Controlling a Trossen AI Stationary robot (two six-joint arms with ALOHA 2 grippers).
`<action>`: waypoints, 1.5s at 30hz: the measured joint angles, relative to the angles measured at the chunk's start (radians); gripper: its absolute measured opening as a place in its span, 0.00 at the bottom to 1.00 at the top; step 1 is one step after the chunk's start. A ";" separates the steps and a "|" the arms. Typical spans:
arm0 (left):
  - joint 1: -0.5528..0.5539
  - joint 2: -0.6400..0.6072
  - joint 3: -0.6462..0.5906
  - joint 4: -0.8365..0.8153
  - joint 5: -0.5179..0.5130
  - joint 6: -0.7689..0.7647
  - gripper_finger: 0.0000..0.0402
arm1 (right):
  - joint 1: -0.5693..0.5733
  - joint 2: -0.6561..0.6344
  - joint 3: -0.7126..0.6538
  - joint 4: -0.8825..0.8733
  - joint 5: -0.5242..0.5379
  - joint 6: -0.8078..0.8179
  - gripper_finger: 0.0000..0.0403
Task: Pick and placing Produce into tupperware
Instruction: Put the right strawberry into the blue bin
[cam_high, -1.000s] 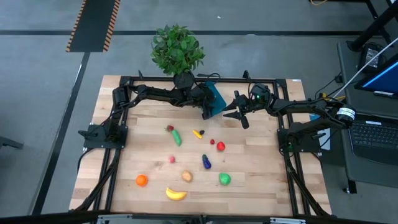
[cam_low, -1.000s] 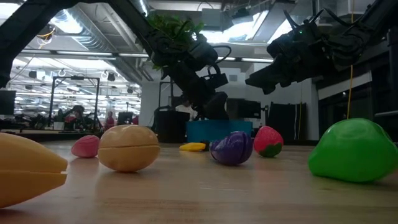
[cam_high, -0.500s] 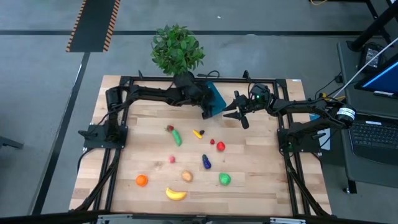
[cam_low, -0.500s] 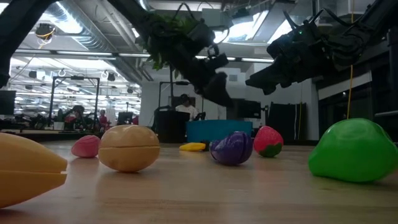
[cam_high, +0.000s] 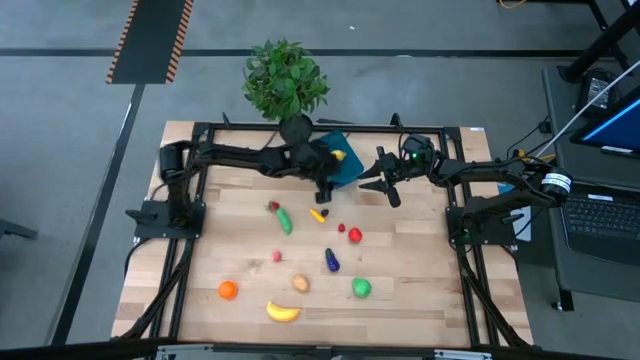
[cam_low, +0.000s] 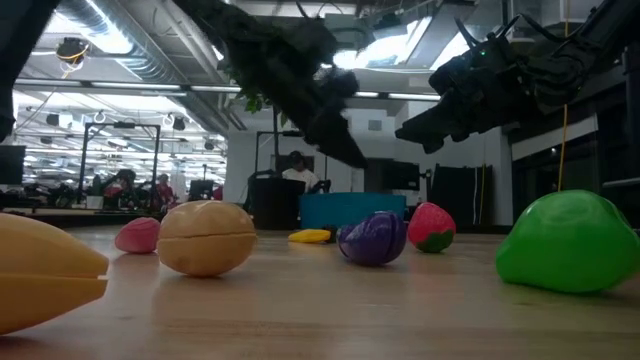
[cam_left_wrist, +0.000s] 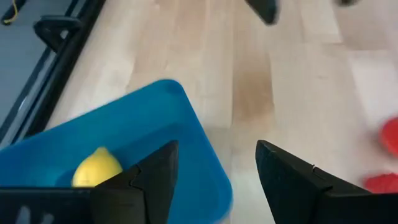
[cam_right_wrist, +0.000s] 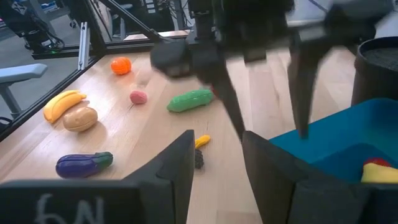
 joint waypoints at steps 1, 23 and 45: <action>0.000 -0.029 -0.022 0.014 0.000 -0.001 0.51 | 0.000 0.000 0.000 0.000 0.000 0.000 0.34; -0.034 -0.641 -0.838 0.713 -0.001 -0.161 0.51 | 0.013 0.000 0.000 0.022 0.000 0.003 0.34; -0.083 -0.961 -1.084 0.705 0.244 -0.210 0.51 | 0.069 0.000 0.000 0.028 -0.001 0.052 0.34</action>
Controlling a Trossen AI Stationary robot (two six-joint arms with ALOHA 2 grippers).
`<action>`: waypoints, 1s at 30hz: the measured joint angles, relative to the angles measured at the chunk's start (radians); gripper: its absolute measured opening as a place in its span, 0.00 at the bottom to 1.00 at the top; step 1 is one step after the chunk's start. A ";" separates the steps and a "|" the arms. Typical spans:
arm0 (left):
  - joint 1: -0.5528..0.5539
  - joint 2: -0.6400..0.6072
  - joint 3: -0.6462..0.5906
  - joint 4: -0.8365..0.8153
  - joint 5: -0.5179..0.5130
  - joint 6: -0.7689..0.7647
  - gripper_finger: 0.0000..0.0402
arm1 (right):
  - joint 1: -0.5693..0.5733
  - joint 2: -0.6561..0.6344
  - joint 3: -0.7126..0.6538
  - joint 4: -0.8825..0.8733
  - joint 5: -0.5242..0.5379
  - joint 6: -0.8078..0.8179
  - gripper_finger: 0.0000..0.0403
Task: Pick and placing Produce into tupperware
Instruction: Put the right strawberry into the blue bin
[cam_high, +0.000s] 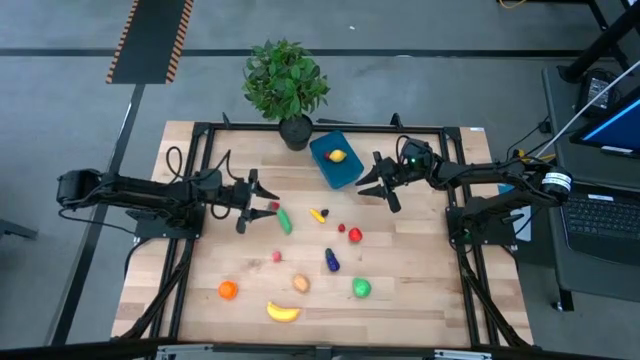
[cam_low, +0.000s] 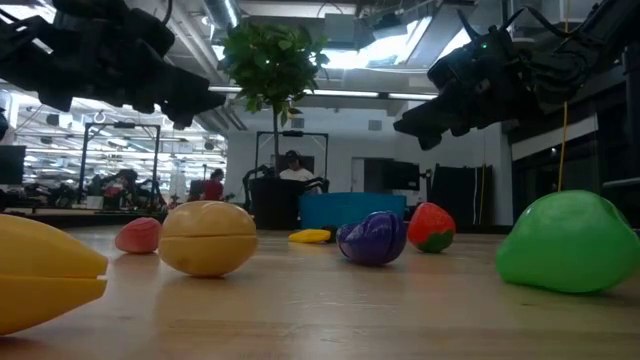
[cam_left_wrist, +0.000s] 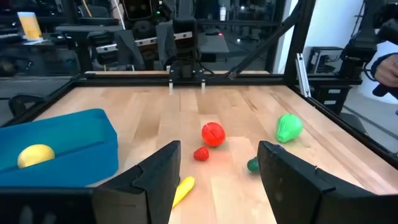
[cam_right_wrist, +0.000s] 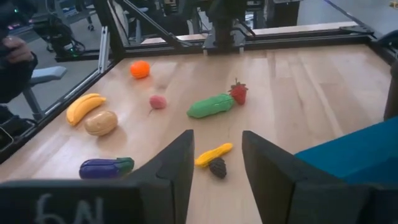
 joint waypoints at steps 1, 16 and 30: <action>0.000 0.000 0.000 -0.001 0.000 0.000 0.51 | 0.000 0.000 0.000 0.000 0.000 0.005 0.34; 0.001 0.000 0.000 -0.015 -0.002 -0.057 0.51 | 0.008 0.000 0.000 -0.024 0.212 0.091 0.53; 0.001 0.000 0.000 -0.019 -0.005 -0.082 0.51 | 0.147 -0.004 0.045 -0.103 0.236 0.008 0.75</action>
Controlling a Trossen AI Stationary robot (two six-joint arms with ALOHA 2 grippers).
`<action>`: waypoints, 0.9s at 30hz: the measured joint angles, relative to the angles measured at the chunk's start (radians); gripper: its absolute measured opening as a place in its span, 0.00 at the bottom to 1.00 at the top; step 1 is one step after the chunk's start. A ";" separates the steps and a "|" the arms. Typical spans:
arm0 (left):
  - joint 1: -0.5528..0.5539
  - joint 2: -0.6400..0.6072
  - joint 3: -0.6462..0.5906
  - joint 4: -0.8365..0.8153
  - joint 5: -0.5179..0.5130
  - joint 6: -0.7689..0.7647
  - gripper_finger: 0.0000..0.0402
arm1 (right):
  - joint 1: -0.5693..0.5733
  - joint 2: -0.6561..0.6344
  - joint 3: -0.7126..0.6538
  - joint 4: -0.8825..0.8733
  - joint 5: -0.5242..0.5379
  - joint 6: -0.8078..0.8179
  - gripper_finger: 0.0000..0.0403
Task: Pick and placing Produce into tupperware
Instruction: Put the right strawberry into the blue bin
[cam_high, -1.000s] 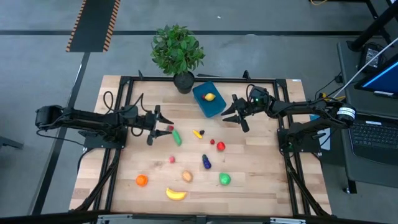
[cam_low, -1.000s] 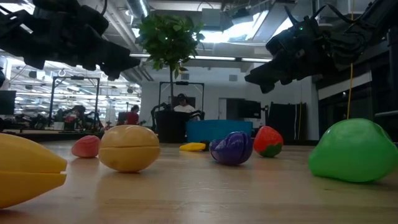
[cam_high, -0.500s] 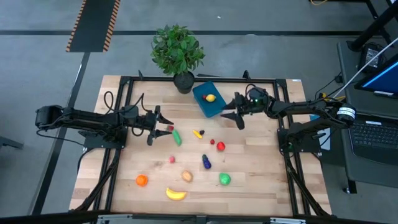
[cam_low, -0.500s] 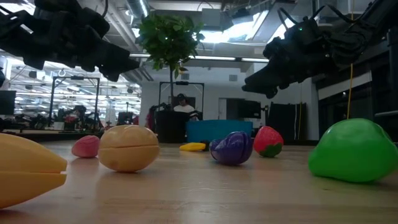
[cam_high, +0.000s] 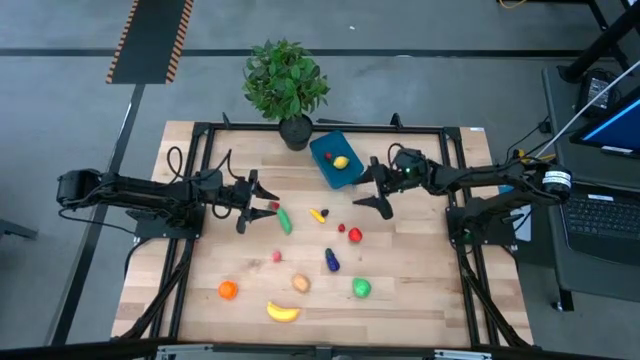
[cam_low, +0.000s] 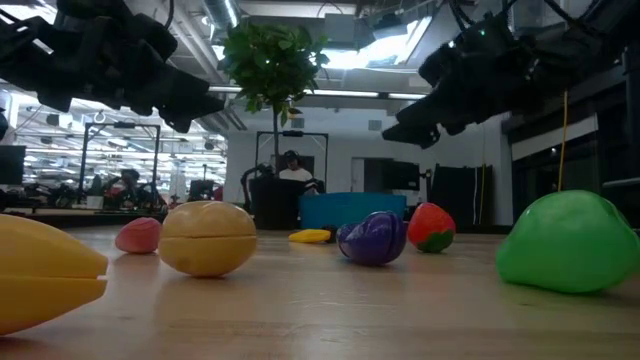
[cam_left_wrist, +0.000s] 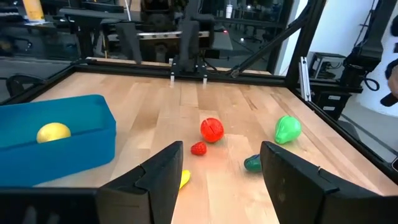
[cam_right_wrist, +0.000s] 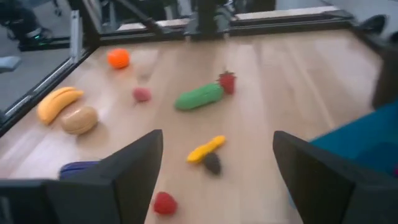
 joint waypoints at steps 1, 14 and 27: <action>0.000 0.000 0.000 -0.003 0.000 0.000 0.51 | 0.019 -0.005 0.021 -0.051 0.017 -0.005 0.75; -0.003 0.000 0.000 -0.027 0.005 0.000 0.51 | 0.281 -0.018 0.352 -0.751 0.235 0.085 0.74; -0.025 0.000 0.000 -0.046 0.007 0.008 0.51 | 0.451 -0.012 0.376 -0.812 0.472 0.188 0.74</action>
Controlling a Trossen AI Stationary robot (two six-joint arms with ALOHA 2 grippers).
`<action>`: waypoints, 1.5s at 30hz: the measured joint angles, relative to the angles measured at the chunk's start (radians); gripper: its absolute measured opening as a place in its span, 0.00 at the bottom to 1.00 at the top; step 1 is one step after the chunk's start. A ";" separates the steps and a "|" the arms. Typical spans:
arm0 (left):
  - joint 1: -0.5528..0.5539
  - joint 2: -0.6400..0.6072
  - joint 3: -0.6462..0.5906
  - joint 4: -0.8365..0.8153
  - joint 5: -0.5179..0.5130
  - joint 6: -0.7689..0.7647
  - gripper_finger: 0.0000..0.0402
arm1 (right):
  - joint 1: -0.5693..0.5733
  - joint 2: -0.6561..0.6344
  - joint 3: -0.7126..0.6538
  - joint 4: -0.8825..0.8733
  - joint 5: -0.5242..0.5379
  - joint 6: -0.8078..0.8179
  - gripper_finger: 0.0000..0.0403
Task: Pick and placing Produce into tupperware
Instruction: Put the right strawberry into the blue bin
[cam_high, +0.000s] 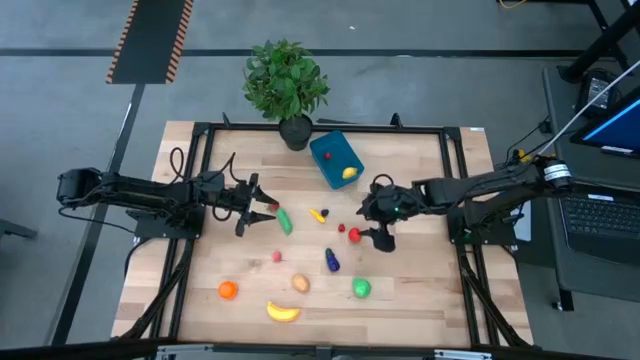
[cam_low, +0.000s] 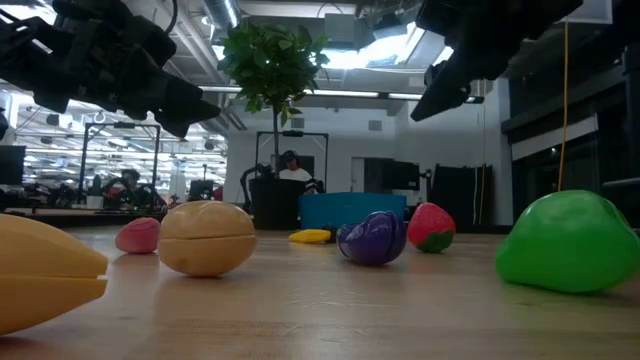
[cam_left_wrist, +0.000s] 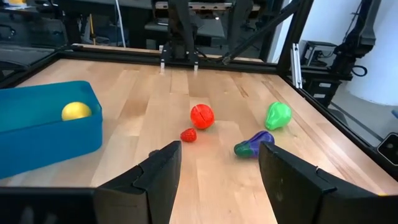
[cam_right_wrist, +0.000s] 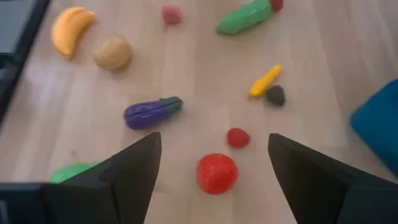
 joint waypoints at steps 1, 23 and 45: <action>0.000 0.000 0.000 0.000 0.000 0.000 0.51 | 0.006 0.005 0.000 -0.001 0.016 0.000 0.74; 0.000 0.000 0.000 -0.025 0.000 0.000 0.51 | 0.014 0.146 0.000 -0.057 0.025 0.129 0.74; 0.000 0.000 0.000 -0.054 -0.001 0.000 0.51 | 0.024 0.292 0.000 -0.042 0.017 0.156 0.74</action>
